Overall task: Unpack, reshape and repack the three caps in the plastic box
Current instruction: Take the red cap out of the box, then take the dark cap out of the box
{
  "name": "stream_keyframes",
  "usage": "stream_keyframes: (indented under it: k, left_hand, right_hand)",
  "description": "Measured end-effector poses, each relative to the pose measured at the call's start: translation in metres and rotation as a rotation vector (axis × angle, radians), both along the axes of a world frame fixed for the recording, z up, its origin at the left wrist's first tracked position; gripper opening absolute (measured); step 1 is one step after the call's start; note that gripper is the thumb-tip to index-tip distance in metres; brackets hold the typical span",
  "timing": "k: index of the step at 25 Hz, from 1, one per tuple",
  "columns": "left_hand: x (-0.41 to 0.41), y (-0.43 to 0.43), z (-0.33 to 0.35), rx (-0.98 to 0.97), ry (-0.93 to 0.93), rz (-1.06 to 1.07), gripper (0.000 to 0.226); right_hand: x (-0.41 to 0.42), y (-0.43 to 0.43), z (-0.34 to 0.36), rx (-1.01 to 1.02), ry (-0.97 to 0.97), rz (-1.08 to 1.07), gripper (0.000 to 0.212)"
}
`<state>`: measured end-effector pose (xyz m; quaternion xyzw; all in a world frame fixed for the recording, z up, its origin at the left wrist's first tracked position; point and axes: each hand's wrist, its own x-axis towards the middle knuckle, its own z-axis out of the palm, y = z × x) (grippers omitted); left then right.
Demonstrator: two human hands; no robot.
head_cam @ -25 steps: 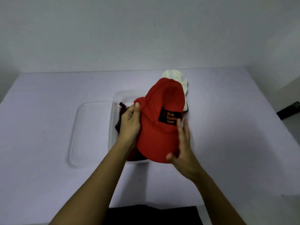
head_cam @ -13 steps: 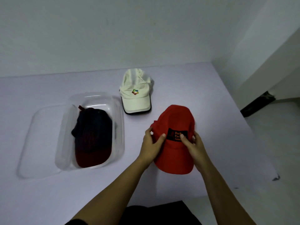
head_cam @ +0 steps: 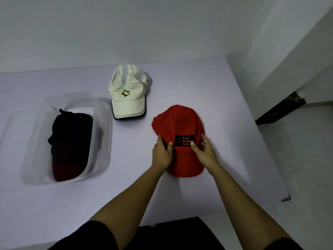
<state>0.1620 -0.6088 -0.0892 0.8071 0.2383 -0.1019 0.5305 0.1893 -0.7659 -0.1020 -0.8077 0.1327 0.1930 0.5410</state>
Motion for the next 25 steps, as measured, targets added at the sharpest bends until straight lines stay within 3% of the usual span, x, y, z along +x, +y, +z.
stream_keyframes:
  k: [6, 12, 21, 25]
  left_hand:
    - [-0.017, 0.019, 0.019, 0.061, -0.076, 0.046, 0.060]
    - [-0.033, 0.115, 0.061, 0.155, -0.261, 0.232, 0.052]
    - [-0.082, 0.292, 0.057, 0.236, -0.183, 0.414, 0.042]
    - [-0.084, 0.329, 0.032, 0.136, -0.034, 0.301, 0.048]
  right_hand:
    - [0.000, 0.030, 0.022, -0.200, -0.291, -0.068, 0.065]
    - [-0.010, 0.150, 0.056, -0.129, -0.542, 0.176, 0.053]
    - [-0.055, 0.323, 0.071, 0.013, -0.465, 0.427, 0.052]
    - [-0.058, 0.370, 0.053, -0.096, -0.179, 0.535, 0.064]
